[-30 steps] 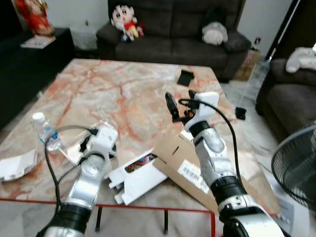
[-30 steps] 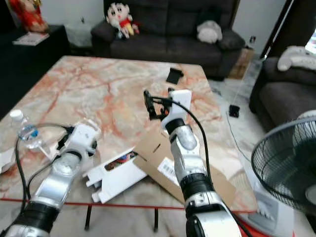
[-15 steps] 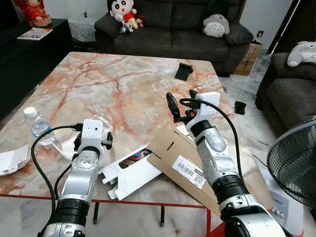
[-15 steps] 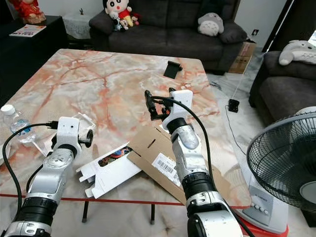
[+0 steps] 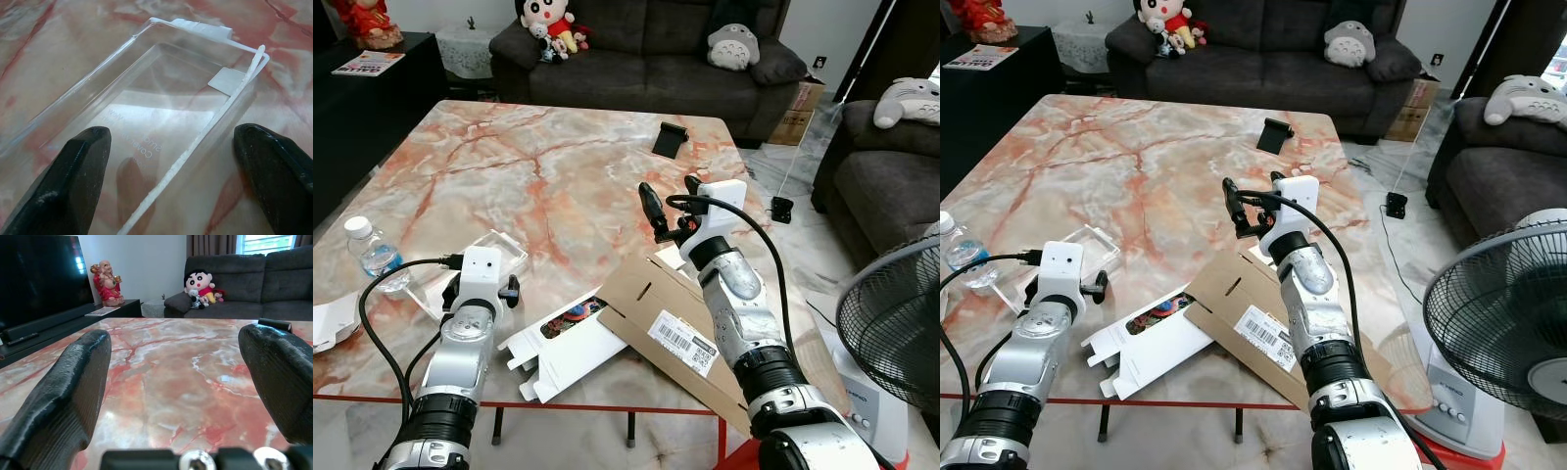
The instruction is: Picking trash to rubbish bin
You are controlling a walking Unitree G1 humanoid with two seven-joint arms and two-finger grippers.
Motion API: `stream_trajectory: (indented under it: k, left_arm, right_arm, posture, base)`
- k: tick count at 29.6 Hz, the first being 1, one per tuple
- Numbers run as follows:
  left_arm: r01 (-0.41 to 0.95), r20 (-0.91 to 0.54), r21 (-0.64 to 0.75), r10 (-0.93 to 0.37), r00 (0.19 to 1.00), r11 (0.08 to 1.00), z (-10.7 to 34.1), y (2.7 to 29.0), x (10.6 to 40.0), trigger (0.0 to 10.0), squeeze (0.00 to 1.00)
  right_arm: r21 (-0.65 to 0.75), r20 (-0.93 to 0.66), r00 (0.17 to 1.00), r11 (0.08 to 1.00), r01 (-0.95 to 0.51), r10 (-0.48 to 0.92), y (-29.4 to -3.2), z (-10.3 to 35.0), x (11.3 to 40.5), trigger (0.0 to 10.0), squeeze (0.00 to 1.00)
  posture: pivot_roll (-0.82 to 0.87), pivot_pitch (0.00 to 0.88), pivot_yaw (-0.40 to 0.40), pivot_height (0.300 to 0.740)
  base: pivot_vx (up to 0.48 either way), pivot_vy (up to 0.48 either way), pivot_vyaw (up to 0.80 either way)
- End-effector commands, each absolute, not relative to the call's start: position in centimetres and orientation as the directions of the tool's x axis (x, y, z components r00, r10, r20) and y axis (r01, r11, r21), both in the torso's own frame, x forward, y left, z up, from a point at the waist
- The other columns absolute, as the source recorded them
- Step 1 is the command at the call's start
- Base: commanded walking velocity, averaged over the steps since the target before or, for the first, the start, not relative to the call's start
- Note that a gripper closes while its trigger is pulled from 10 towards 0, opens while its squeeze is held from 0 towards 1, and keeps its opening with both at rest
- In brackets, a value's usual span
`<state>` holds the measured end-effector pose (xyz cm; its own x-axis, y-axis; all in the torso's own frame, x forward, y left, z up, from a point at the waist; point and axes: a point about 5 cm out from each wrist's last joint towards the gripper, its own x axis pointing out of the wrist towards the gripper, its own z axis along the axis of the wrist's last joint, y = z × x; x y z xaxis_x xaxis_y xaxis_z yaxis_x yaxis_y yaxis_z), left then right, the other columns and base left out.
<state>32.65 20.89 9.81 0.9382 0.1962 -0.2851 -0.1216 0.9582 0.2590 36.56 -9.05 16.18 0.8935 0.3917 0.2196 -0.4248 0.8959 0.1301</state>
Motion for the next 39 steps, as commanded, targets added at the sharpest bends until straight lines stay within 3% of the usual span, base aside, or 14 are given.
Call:
stream_trajectory:
  k: [1,3,7,8,9,10,11,39]
  left_arm:
    - [-0.106,-0.285,0.28,0.188,0.94,0.954,10.1,20.5,33.0,10.0,0.0]
    - [-0.114,-0.278,0.321,0.209,0.938,0.94,10.3,20.5,33.6,10.0,0.0]
    - [-0.137,-0.322,0.192,0.194,0.927,0.972,9.9,20.5,33.7,10.0,0.0]
    - [-0.136,-0.346,0.138,0.177,0.921,0.981,9.6,20.4,33.7,5.6,0.0]
    - [-0.135,-0.359,0.098,0.161,0.919,0.986,9.5,20.3,33.7,4.4,0.0]
    - [-0.136,-0.362,0.083,0.157,0.919,0.987,9.5,20.3,33.7,1.4,0.0]
    - [-0.135,-0.369,0.058,0.147,0.918,0.989,9.4,20.2,33.7,0.0,0.0]
    - [0.006,-0.389,0.049,0.014,0.921,0.999,10.1,18.0,34.3,0.0,0.0]
  right_arm:
    - [0.124,0.24,0.888,0.894,-0.43,0.393,-9.1,16.8,36.6,10.0,0.0]
    - [0.118,0.238,0.886,0.894,-0.433,0.398,-9.2,16.9,36.6,10.0,0.0]
    - [0.116,0.24,0.884,0.893,-0.436,0.401,-9.1,17.0,36.6,10.0,0.0]
    - [0.116,0.241,0.884,0.892,-0.437,0.401,-9.1,17.0,36.6,10.0,0.0]
    - [0.115,0.241,0.883,0.892,-0.438,0.402,-9.1,17.0,36.6,10.0,0.0]
    - [0.115,0.241,0.883,0.892,-0.438,0.403,-9.1,17.0,36.6,10.0,0.0]
    - [0.115,0.241,0.883,0.891,-0.438,0.403,-9.1,17.0,36.6,10.0,0.0]
    - [0.114,0.23,0.887,0.894,-0.432,0.4,-9.1,16.9,36.8,10.0,0.0]
  posture:
    - [0.0,0.015,-0.105,0.74]
    - [0.0,0.009,-0.106,0.74]
    - [-0.01,0.0,-0.105,0.74]
    - [-0.01,0.0,-0.105,0.74]
    - [-0.01,0.0,-0.103,0.74]
    - [-0.01,0.0,-0.103,0.74]
    - [-0.01,0.0,-0.104,0.74]
    - [0.0,0.0,-0.103,0.74]
  base:
    - [0.0,0.0,0.0]
    - [0.0,0.0,0.0]
    - [0.0,0.0,0.0]
    - [0.0,0.0,0.0]
    - [0.0,0.0,0.0]
    - [0.0,0.0,0.0]
    - [0.0,0.0,0.0]
    - [0.0,0.0,0.0]
